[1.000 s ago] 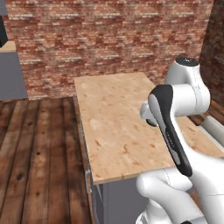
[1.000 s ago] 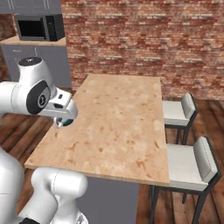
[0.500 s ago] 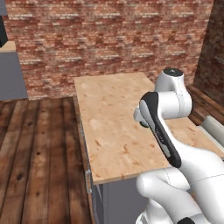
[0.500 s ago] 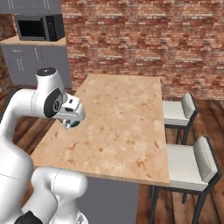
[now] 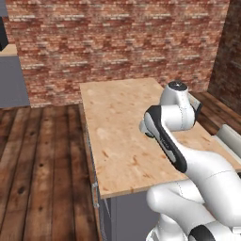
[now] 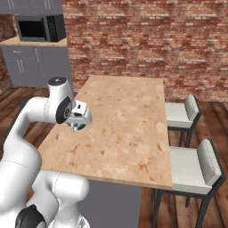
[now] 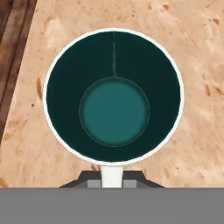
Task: Clear the mugs and bowl far away from the sink.
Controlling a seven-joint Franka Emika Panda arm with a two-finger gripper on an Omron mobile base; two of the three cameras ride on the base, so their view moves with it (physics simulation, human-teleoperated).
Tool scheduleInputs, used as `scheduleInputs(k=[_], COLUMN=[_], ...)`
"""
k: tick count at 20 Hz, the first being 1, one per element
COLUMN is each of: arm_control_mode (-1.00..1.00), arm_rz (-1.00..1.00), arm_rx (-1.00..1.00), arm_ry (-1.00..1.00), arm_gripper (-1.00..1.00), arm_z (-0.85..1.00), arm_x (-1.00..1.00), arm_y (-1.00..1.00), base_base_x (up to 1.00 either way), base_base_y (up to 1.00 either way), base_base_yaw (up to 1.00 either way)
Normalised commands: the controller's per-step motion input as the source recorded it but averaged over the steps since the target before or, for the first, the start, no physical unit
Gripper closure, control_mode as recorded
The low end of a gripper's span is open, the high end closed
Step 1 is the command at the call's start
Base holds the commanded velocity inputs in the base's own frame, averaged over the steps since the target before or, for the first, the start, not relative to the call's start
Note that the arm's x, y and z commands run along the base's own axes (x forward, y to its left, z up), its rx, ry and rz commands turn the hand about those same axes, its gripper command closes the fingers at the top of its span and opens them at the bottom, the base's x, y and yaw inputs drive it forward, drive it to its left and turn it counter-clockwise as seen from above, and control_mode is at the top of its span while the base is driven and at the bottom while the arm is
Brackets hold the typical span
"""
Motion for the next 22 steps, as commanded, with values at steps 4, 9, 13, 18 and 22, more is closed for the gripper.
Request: scheduleInputs(k=[4,9,13,18,22], arm_control_mode=[-1.0,-1.0,-1.0,-1.0,-1.0], arm_rz=[0.01,0.0,0.0,0.0,0.0], arm_rx=[0.0,0.0,0.0,0.0,0.0], arm_ry=[0.0,0.0,0.07,0.02,0.0], arm_gripper=[1.0,1.0,1.0,1.0,1.0], arm_z=[-0.22,-0.26,-0.28,-0.26,-0.22], arm_x=[0.36,0.35,0.39,0.39,0.26], arm_y=[0.0,0.0,0.0,0.0,0.0], base_base_x=[0.0,0.0,0.0,0.0,0.0], base_base_y=[0.0,0.0,0.0,0.0,0.0], base_base_yaw=[0.0,0.0,0.0,0.0,0.0])
